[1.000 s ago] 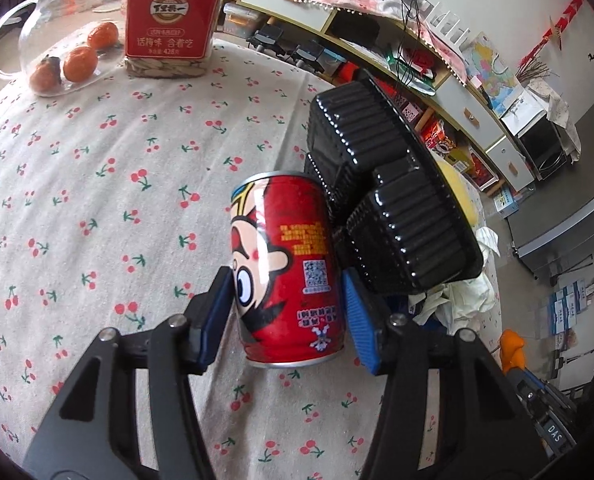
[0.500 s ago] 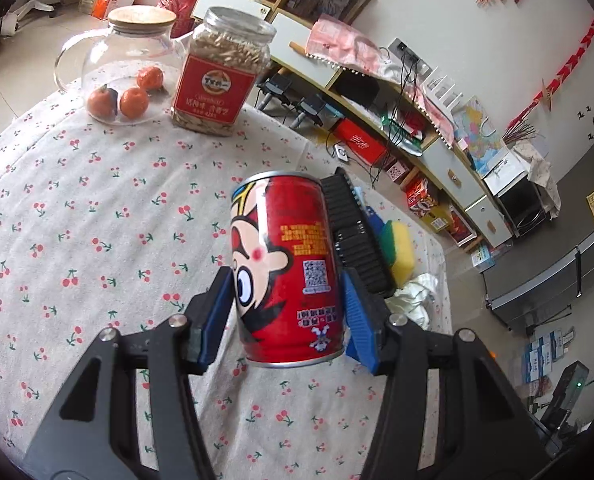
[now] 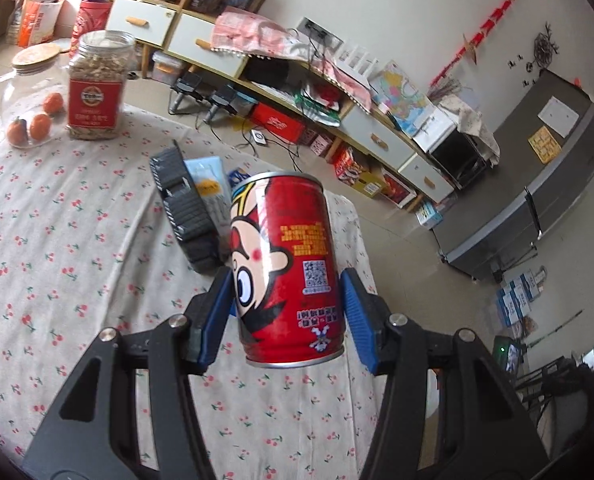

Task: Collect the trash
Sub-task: 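Carry the red can and orange peel to the basin and release both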

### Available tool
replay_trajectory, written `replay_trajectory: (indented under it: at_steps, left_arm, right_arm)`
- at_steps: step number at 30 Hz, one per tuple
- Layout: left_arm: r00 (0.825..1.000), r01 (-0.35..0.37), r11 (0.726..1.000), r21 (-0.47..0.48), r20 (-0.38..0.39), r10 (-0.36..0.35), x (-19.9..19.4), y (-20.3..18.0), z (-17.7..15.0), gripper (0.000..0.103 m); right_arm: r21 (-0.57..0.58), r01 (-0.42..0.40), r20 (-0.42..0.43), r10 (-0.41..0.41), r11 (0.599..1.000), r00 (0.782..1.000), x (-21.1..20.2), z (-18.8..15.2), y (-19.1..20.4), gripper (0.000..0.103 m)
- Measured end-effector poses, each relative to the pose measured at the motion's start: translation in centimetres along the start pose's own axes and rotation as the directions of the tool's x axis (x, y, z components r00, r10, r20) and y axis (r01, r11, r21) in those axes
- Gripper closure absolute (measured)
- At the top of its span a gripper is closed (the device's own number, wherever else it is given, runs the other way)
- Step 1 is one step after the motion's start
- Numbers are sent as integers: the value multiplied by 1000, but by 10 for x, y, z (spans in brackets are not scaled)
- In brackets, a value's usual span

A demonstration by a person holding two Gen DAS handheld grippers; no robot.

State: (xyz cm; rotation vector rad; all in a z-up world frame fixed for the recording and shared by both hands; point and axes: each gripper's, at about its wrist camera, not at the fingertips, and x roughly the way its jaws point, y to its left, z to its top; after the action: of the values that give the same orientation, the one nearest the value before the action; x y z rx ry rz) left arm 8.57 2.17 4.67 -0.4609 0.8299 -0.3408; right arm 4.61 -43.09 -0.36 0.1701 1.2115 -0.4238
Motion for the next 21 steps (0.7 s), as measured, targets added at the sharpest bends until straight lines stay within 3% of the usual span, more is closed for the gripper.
replay_trajectory:
  at_steps: [3,5,7,11,16,18,21]
  left_arm:
    - [997,37,998,54,-66,-33,20,-26,-18,47]
    - [993,59,994,90,-104,-49,31,-43,-29,47]
    - [989,81,989,125,-136,-64,40,-60,-38,47]
    - [972,140,973,184,-215,-99,61,-93,-59,47]
    - [935,220,937,273,-334,-123,99,-144,-91,47]
    - [914,256,920,296,-385,-130,117,-164,-103,47]
    - [875,311,896,318,-464,-139,143,-192,-125,47]
  right_arm:
    - [-46,77,-54,-79,996,995,13,-5,2,89]
    - [-43,121,-65,-123,992,990,14,-5,-1,81]
    - [-18,122,-44,-123,992,991,10,-2,-6,60]
    - [44,88,17,-89,995,996,-6,2,-15,54]
    - [193,44,107,-65,980,992,-31,9,-47,48]
    - [271,8,146,-49,963,988,-41,6,-65,42]
    - [366,-17,175,-51,931,983,-48,3,-88,42]
